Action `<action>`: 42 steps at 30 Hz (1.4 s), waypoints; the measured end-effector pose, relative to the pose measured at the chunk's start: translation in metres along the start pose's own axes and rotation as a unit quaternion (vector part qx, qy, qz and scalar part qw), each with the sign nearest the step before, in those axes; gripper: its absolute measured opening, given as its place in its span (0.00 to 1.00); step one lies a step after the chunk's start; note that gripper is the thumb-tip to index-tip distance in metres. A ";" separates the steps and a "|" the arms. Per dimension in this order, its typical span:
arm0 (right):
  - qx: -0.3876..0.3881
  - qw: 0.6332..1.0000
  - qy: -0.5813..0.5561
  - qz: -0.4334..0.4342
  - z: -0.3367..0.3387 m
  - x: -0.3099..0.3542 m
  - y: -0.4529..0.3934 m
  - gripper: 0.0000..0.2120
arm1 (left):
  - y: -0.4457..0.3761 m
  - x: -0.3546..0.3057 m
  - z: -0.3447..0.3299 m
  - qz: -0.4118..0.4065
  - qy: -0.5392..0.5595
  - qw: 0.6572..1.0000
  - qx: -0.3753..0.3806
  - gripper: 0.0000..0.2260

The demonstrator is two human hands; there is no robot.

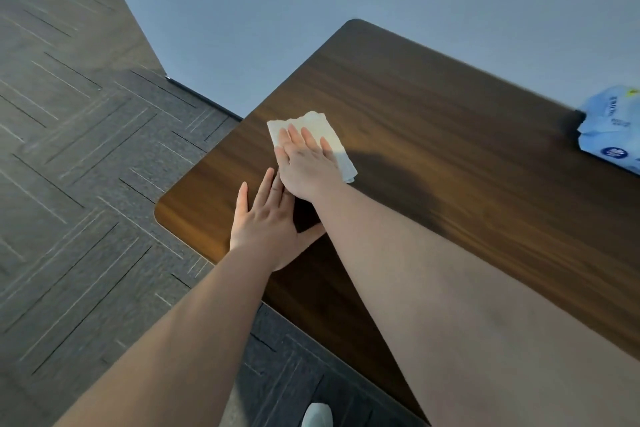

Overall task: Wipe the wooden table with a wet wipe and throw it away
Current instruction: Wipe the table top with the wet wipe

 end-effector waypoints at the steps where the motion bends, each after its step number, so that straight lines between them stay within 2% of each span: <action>1: 0.004 1.000 -0.005 0.003 0.001 0.001 0.000 0.25 | 0.001 0.001 0.000 -0.001 0.004 1.000 -0.001 0.50; 9: -0.010 1.000 -0.006 -0.001 -0.001 -0.008 0.041 0.24 | 0.006 0.000 0.003 0.015 -0.015 1.000 0.010 0.49; 14: -0.001 0.999 0.006 -0.038 -0.001 -0.030 0.092 0.25 | 0.016 -0.006 0.001 0.026 0.011 1.000 0.008 0.46; 18: -0.009 0.997 0.010 -0.078 0.003 -0.057 0.142 0.25 | 0.033 -0.030 0.002 -0.034 -0.003 0.999 0.005 0.44; 27: -0.036 0.978 0.016 -0.206 0.012 -0.146 0.309 0.27 | 0.102 -0.165 -0.010 -0.172 -0.030 0.984 0.033 0.39; 38: -0.099 0.912 -0.001 -0.398 0.020 -0.253 0.544 0.25 | 0.201 -0.337 -0.052 -0.361 -0.114 0.923 0.063 0.38; 42: -0.074 0.893 0.044 -0.443 0.018 -0.279 0.610 0.29 | 0.228 -0.381 -0.064 -0.400 -0.128 0.906 0.059 0.38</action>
Point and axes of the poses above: each hand's wrist, its own y-axis away from the middle knuckle, its own z-axis out of the back of the hand, x = y × z, the point moved 3 cm from there along -y, towards the middle knuckle, and after that the axes turned 13 degrees about z, right-handed, at the moved point
